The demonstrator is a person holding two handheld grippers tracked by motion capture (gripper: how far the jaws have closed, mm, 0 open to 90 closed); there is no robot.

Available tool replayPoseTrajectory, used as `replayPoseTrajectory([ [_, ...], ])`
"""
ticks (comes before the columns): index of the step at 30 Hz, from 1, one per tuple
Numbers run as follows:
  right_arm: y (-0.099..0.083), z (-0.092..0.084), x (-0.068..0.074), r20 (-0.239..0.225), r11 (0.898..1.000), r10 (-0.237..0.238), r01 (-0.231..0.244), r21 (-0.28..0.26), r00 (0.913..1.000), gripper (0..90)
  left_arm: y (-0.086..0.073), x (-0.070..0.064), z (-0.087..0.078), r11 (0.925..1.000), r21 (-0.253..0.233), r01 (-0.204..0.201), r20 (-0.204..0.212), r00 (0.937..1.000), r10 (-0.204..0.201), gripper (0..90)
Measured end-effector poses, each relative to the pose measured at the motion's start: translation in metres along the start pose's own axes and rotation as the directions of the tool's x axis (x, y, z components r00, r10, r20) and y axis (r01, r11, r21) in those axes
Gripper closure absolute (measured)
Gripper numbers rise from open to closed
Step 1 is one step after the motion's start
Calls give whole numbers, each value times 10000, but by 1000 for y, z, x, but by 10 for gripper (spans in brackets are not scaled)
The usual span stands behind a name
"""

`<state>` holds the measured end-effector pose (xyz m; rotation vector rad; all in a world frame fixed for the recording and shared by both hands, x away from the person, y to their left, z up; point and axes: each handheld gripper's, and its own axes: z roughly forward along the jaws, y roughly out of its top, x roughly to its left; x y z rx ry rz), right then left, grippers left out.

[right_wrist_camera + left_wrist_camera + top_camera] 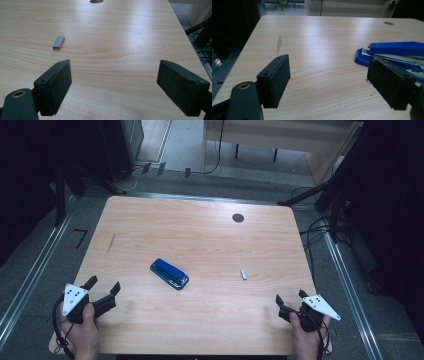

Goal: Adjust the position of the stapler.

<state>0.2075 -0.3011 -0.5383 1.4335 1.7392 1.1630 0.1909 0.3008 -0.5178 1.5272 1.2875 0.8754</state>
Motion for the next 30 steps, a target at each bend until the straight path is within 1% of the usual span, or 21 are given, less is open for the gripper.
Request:
replayPoseTrajectory([
  [1, 1, 0, 1, -13, 10000, -61, 61, 7, 10000, 131, 0, 0, 0, 10000, 0, 0, 0, 10000, 0, 176],
  [2, 1, 0, 1, -13, 10000, -61, 61, 7, 10000, 131, -1, -1, 0, 10000, -8, -1, -90, 10000, 1, 176],
  [3, 1, 0, 3, -104, 9999, -130, 130, -46, 9999, 132, -2, -2, 0, 10000, 44, 1, 12, 10000, -1, 174],
  [5, 1, 0, 4, -122, 9999, -146, 145, -63, 9998, 131, -4, -4, 2, 10000, 30, 89, -57, 9999, -89, 172],
  [6, 2, 0, 5, -189, 9998, -182, 180, -108, 9997, 131, -4, -4, 3, 9999, 85, 92, -2, 10000, -92, 150],
  [7, 2, 0, 6, -192, 9997, -211, 209, -112, 9996, 131, -5, -4, 4, 9998, 98, 183, -88, 9998, -182, 122],
  [8, 2, 1, 7, -221, 9996, -254, 251, -119, 9994, 131, -5, -3, 5, 9996, 5, 295, -53, 9995, -295, 91],
  [9, 3, 1, 8, -227, 9997, -226, 224, -104, 9995, 131, -5, -3, 5, 9992, 23, 411, 61, 9991, -411, 35],
  [10, 2, 1, 8, -232, 9998, -177, 176, -51, 9996, 131, -4, -2, 6, 9990, 79, 447, 287, 9986, -449, 0],
  [11, 2, 1, 8, -232, 9998, -177, 176, -51, 9996, 131, -4, -2, 6, 9989, 175, 444, 413, 9981, -451, 0],
  [13, 2, 2, 11, -411, 9999, -109, 108, -36, 9991, 130, -4, -4, 7, 9990, 330, 312, 419, 9986, -326, 0],
  [15, 3, 3, 12, -445, 10000, -82, 81, -17, 9990, 131, -3, -5, 9, 9985, 536, 118, 479, 9987, -144, 0],
  [16, 4, 4, 16, -542, 10000, -66, 66, 9, 9985, 131, -3, -5, 10, 9978, 647, 126, 459, 9988, -156, 0],
  [17, 4, 4, 16, -542, 10000, -66, 66, 9, 9985, 131, -3, -5, 10, 9978, 647, 126, 459, 9988, -156, 0],
  [19, 6, 5, 19, -721, 10000, -43, 42, -21, 9974, 131, -2, -4, 11, 9973, 685, 276, 350, 9989, -300, 0],
  [21, 8, 5, 22, -950, 10000, -50, 44, -63, 9955, 131, -2, -2, 10, 9970, 647, 423, 327, 9985, -444, 0],
  [22, 11, 6, 29, -1075, 9996, -267, 266, -27, 9938, 131, -2, -2, 11, 9967, 649, 481, 357, 9981, -505, 0],
  [23, 11, 6, 29, -1075, 9996, -267, 266, -27, 9938, 131, -2, -2, 11, 9966, 652, 501, 360, 9980, -525, 0],
  [26, 15, 9, 40, -1333, 9985, -528, 543, 76, 9897, 128, -2, -2, 11, 9967, 686, 440, 378, 9982, -466, 0],
  [28, 20, 10, 48, -1611, 9974, -694, 714, 67, 9845, 131, -2, -2, 11, 9963, 721, 472, 335, 9982, -497, 0],
  [30, 24, 11, 56, -1862, 9947, -998, 1028, 67, 9774, 132, -2, -1, 11, 9958, 767, 491, 329, 9981, -517, 0],
])
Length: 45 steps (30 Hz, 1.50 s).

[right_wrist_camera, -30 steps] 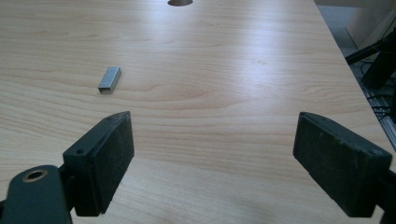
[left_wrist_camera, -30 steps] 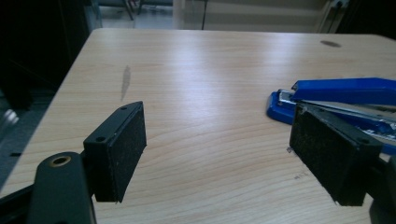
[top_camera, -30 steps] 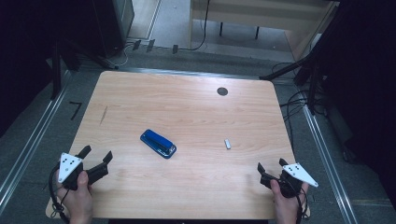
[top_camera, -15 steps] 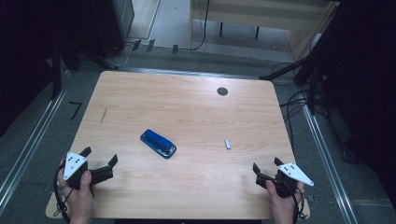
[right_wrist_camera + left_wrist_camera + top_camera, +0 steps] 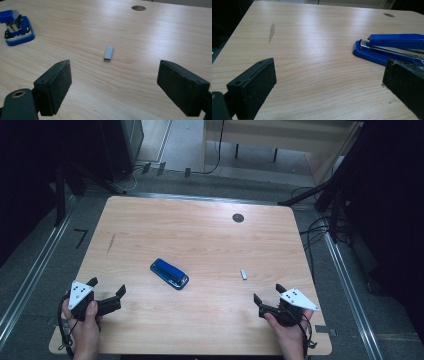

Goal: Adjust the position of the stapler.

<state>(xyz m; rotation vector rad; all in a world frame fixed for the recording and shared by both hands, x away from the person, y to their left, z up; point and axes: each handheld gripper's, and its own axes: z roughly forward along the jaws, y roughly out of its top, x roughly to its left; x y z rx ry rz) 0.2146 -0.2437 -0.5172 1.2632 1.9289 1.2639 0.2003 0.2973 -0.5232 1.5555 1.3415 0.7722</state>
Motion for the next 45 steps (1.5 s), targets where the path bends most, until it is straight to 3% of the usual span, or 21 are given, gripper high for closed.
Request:
replayPoseTrajectory([
  [2, 3, 3, 5, -274, 9995, -264, 267, 138, 9993, 136, 0, 0, 1, 10000, 29, 47, 61, 10000, -47, 0],
  [7, 10, 16, 16, -1270, 9986, -235, 293, 443, 9916, 146, 2, 0, 4, 9999, 62, 101, 73, 9999, -101, 0],
  [11, 19, 24, 29, -1450, 9961, -665, 741, 477, 9872, 145, 2, 0, 5, 10000, 53, 8, 44, 10000, -9, 0],
  [22, 39, 52, 59, -2288, 9912, -1057, 1211, 544, 9677, 197, 2, 0, 4, 10000, 45, 60, 42, 10000, -61, 0],
  [23, 41, 55, 64, -2425, 9903, -1221, 1346, 358, 9624, 282, 2, -1, 5, 10000, 39, 29, 37, 10000, -30, 0],
  [29, 46, 68, 77, -2959, 9870, -1265, 1501, 581, 9468, 246, 2, -1, 4, 10000, 34, 6, 75, 10000, -6, 0],
  [37, 55, 85, 95, -3079, 9841, -1350, 1636, 690, 9418, 265, 2, 0, 6, 9998, 188, 70, 131, 9999, -72, 0],
  [45, 65, 103, 112, -3375, 9808, -1461, 1807, 731, 9299, 295, 2, 1, 6, 9997, 189, 125, 216, 9997, -129, 0],
])
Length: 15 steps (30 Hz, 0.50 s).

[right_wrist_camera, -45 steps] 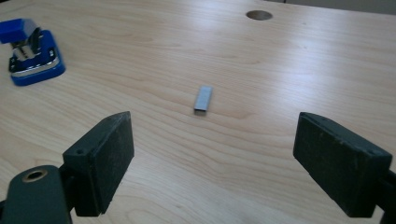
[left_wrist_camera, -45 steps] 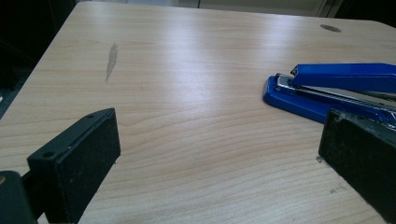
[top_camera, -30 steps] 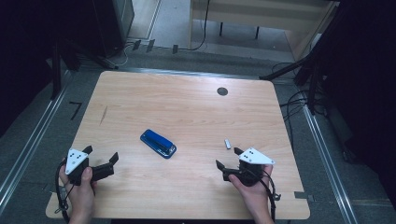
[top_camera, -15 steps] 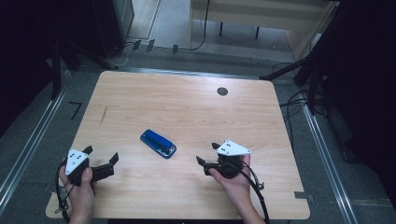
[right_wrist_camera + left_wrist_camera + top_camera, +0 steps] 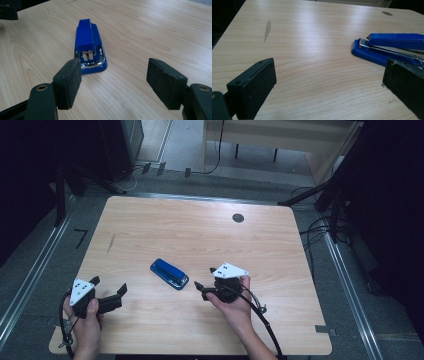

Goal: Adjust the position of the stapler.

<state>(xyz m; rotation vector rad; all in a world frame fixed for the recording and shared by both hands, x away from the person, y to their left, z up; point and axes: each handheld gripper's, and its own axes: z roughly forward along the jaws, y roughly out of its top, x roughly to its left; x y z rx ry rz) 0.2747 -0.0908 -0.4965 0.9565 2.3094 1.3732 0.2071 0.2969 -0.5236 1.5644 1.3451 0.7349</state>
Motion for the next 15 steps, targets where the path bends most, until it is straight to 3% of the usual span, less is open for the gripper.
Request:
replayPoseTrajectory([
  [4, 4, 9, 3, -216, 10000, 85, -84, 27, 9997, 324, 0, 0, 0, 10000, 16, -9, 11, 10000, 9, 0],
  [10, 7, 24, 8, -877, 9997, -29, 48, 222, 9961, 438, 0, 0, 0, 9999, 81, -66, 21, 10000, 66, 0],
  [15, 11, 33, 13, -827, 9991, -310, 334, 273, 9961, 446, 0, -1, 0, 10000, 36, -80, -4, 10000, 80, 0],
])
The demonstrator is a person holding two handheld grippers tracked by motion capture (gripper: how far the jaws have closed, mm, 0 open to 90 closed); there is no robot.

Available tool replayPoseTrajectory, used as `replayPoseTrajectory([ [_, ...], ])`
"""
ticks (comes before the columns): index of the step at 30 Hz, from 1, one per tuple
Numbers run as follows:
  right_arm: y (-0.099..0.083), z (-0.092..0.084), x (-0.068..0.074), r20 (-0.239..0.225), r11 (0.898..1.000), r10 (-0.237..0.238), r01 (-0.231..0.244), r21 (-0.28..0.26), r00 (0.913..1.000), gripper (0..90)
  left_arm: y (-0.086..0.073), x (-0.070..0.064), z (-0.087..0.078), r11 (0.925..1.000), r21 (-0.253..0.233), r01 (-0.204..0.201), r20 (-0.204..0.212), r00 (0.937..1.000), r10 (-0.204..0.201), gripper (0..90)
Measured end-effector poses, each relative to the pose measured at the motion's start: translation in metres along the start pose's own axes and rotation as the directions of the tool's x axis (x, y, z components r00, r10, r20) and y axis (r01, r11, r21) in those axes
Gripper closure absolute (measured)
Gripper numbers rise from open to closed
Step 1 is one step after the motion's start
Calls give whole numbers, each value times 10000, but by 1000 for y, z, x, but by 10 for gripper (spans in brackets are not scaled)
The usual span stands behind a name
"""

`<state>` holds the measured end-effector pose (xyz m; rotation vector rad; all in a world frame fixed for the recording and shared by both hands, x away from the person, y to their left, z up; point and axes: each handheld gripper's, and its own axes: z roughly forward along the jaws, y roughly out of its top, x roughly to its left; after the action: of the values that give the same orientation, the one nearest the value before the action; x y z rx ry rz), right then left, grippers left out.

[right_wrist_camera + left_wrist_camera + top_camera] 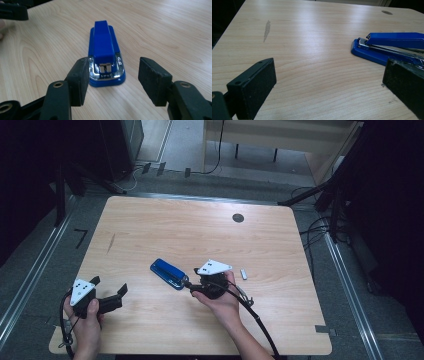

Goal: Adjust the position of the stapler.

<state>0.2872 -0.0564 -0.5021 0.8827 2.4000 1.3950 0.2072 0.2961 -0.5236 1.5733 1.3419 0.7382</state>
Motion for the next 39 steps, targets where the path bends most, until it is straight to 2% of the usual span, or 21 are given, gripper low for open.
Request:
replayPoseTrajectory([
  [2, 2, 3, 1, -112, 9999, 135, -136, -75, 9998, 479, 0, 0, 0, 10000, 39, -7, 20, 10000, 7, 0],
  [8, 7, 15, 3, 64, 9999, -55, 54, 129, 10000, 480, 0, 0, 0, 9999, 105, -5, 33, 10000, 5, 0],
  [15, 12, 30, 6, -385, 9981, -353, 371, 485, 9986, 538, 0, 1, 1, 9999, 106, -19, 88, 10000, 18, 0],
  [20, 13, 41, 7, -131, 9976, -449, 456, 530, 9989, 517, 1, 1, 1, 9999, 133, 13, 125, 9999, -14, 0],
  [24, 11, 50, 5, -139, 9976, -171, 180, 676, 9998, 529, 1, 1, 1, 9999, 167, -24, 143, 9999, 22, 0],
  [29, 9, 61, 5, -54, 9970, -168, 171, 750, 9998, 533, 1, 1, 1, 9998, 186, -43, 159, 9999, 40, 0],
  [32, 9, 65, 5, -49, 9974, -176, 179, 694, 9998, 550, 1, 1, 2, 9998, 206, -31, 188, 9998, 27, 0],
  [37, 12, 72, 7, -240, 9972, -443, 457, 588, 9987, 576, 1, 1, 2, 9997, 242, -34, 211, 9998, 28, 0],
  [39, 12, 74, 7, -337, 9978, -403, 420, 517, 9986, 612, 1, 1, 2, 9997, 241, -34, 215, 9998, 29, 0],
])
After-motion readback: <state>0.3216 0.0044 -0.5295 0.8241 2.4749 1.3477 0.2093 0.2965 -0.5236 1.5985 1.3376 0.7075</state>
